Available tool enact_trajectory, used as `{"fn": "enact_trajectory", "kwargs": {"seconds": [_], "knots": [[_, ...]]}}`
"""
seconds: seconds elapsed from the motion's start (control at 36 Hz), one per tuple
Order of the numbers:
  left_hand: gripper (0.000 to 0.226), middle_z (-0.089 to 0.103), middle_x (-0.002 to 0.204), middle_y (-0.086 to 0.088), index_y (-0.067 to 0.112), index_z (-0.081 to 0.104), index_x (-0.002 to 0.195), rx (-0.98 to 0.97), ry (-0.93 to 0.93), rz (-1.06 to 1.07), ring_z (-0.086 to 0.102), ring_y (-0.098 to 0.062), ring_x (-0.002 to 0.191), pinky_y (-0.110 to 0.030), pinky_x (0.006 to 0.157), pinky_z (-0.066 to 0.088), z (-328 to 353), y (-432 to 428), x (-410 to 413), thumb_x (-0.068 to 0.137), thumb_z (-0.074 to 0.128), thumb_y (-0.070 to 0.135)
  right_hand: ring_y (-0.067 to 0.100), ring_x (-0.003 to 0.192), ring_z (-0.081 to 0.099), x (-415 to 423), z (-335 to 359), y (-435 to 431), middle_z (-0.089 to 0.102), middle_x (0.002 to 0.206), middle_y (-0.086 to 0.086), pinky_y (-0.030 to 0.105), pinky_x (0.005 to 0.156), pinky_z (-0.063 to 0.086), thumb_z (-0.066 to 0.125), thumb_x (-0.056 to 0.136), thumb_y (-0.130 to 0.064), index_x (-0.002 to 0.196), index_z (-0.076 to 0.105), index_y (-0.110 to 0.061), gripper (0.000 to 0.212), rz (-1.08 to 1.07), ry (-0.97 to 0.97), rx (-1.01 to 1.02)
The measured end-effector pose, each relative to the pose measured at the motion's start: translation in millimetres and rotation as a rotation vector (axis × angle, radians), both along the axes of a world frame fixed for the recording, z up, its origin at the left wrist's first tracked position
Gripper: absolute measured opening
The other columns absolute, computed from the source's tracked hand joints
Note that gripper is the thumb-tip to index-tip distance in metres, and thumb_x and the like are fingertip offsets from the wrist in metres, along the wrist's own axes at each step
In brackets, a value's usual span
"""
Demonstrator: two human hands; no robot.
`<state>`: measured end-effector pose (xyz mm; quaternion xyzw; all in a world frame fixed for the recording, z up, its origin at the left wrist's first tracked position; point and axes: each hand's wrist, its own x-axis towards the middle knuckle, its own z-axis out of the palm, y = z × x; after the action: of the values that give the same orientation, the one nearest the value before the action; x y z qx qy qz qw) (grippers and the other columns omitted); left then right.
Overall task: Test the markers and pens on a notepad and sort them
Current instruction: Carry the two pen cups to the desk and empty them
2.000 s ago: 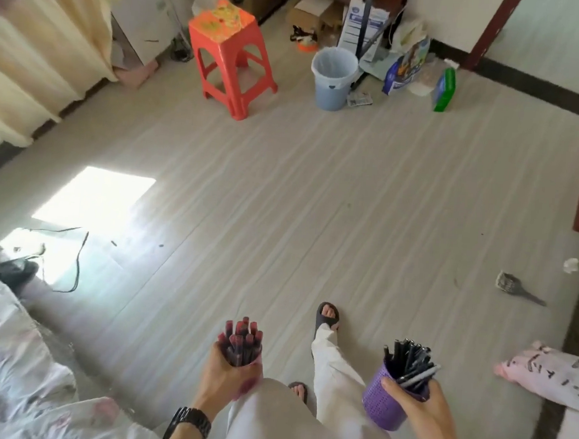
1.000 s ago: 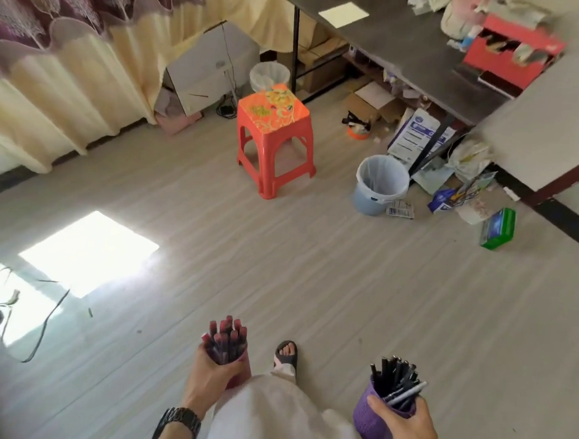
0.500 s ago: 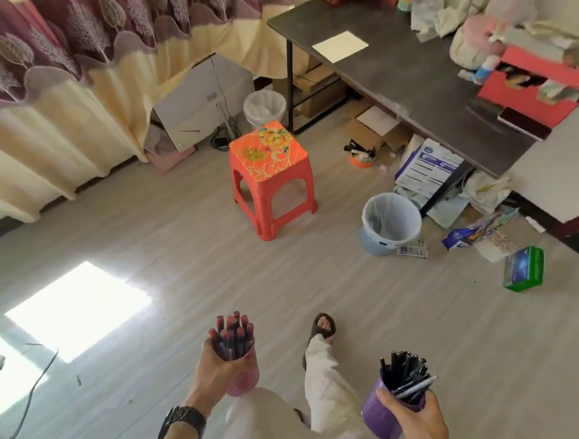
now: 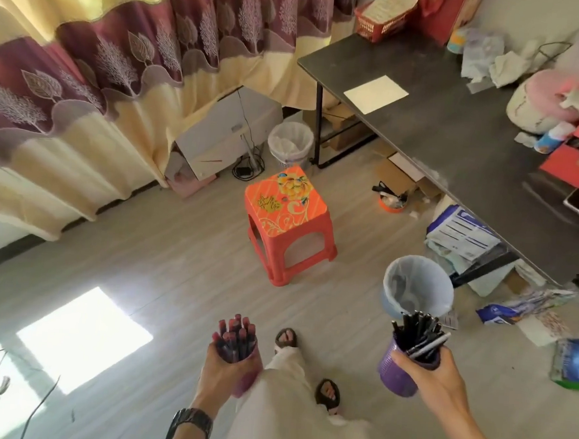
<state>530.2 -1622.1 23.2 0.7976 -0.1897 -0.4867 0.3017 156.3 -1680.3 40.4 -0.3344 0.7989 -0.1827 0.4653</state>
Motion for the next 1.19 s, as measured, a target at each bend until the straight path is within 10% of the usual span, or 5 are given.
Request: {"fn": "enact_trajectory", "kwargs": {"seconds": [0.22, 0.44, 0.61, 1.0, 1.19], "knots": [[0.065, 0.067, 0.100, 0.010, 0.010, 0.050, 0.123, -0.007, 0.058, -0.043, 0.066, -0.002, 0.089, -0.007, 0.064, 0.049, -14, -128, -1, 0.070, 0.087, 0.001, 0.024, 0.095, 0.063, 22, -9, -96, 0.070, 0.106, 0.001, 0.036, 0.079, 0.046, 0.096, 0.056, -0.046, 0.112, 0.059, -0.026, 0.069, -0.035, -0.023, 0.075], [0.081, 0.071, 0.114, -0.003, 0.011, 0.055, 0.124, -0.014, 0.033, -0.255, 0.068, -0.022, 0.101, -0.040, 0.088, 0.055, -18, -286, 17, 0.055, 0.095, 0.025, 0.030, 0.135, 0.050, 31, -15, -184, 0.053, 0.149, 0.014, 0.042, 0.105, 0.041, 0.076, 0.082, 0.009, 0.143, 0.051, -0.009, 0.069, -0.091, -0.219, 0.013], [0.075, 0.067, 0.115, 0.004, 0.019, 0.047, 0.131, -0.111, -0.010, -0.385, 0.065, -0.017, 0.103, -0.027, 0.079, 0.051, -4, -402, 8, 0.069, 0.089, 0.013, 0.030, 0.120, 0.060, 35, 4, -252, 0.066, 0.132, 0.012, 0.040, 0.101, 0.046, 0.097, 0.061, -0.031, 0.140, 0.054, -0.015, 0.092, -0.322, -0.110, 0.066], [0.091, 0.070, 0.108, 0.011, 0.019, 0.054, 0.129, 0.003, -0.037, -0.449, 0.065, 0.000, 0.093, -0.016, 0.067, 0.049, -14, -534, -59, 0.049, 0.096, 0.030, 0.031, 0.118, 0.062, -11, -6, -403, 0.069, 0.122, 0.014, 0.047, 0.107, 0.046, 0.095, 0.062, -0.003, 0.130, 0.060, -0.004, 0.076, -0.300, -0.186, -0.028], [0.119, 0.063, 0.127, 0.002, 0.014, 0.044, 0.140, 0.026, 0.031, -0.382, 0.062, -0.017, 0.113, -0.043, 0.098, 0.052, 3, -595, -120, 0.034, 0.094, 0.036, -0.012, 0.087, 0.056, -56, 15, -477, 0.066, 0.099, -0.025, 0.012, 0.067, 0.041, 0.097, 0.059, -0.033, 0.116, 0.058, -0.033, 0.070, -0.201, -0.150, -0.036]]}}
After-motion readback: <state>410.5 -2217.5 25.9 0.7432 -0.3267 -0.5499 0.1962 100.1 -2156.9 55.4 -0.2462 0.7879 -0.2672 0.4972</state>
